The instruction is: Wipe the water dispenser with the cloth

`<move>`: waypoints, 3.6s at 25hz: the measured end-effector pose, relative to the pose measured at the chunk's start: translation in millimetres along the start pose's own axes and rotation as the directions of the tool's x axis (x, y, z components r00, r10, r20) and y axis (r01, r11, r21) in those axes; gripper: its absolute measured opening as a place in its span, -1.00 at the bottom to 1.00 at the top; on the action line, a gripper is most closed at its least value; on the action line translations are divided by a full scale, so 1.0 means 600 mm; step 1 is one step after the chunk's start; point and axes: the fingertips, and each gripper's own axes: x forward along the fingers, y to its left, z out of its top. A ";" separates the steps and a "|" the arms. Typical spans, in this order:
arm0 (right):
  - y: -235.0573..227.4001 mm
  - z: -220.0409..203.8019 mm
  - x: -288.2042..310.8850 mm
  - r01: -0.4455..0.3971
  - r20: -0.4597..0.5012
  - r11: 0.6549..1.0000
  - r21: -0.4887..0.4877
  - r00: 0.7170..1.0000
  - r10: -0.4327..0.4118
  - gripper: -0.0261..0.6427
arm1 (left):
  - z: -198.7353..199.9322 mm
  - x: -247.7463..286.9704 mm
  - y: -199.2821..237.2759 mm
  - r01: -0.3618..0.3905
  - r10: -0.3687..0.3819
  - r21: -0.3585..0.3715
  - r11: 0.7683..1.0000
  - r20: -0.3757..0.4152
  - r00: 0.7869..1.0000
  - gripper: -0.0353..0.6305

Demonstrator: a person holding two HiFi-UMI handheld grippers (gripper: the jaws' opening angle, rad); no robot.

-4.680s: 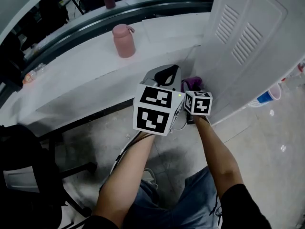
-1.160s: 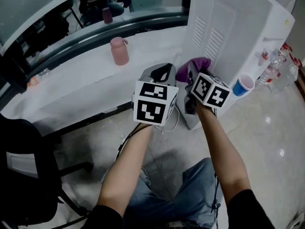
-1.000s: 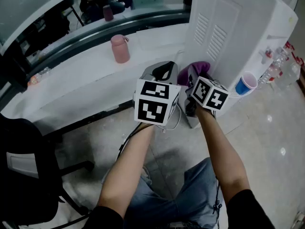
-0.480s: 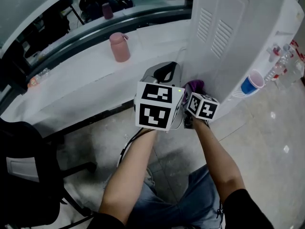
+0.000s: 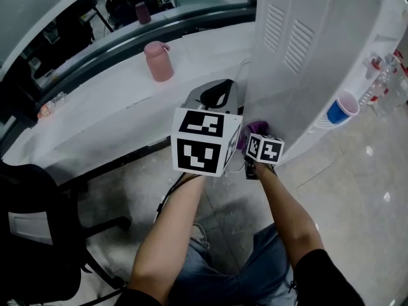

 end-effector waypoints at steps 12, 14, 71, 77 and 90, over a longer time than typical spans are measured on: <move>0.075 0.084 -0.055 -0.110 0.108 0.987 -0.114 0.987 0.122 -0.79 | 0.007 0.002 -0.030 0.019 -0.019 0.041 0.999 -0.007 1.000 -0.81; 0.103 0.128 -0.080 -0.137 0.157 0.981 -0.138 0.975 0.158 -0.79 | 0.010 0.001 -0.032 0.014 -0.014 0.059 0.998 -0.007 1.000 -0.81; 0.164 0.465 -0.442 -0.159 0.563 0.966 -0.202 0.789 0.247 -0.79 | 0.128 -0.026 -0.109 0.031 -0.038 0.085 0.996 0.090 0.995 -0.81; 0.124 0.364 -0.382 -0.141 0.490 0.979 -0.150 0.849 0.197 -0.79 | 0.056 -0.007 -0.125 0.046 -0.048 0.065 0.997 0.020 0.999 -0.81; 0.031 0.138 -0.241 -0.049 0.285 0.996 -0.069 0.956 0.067 -0.79 | -0.039 0.026 -0.128 0.067 -0.063 0.055 0.996 -0.071 0.996 -0.81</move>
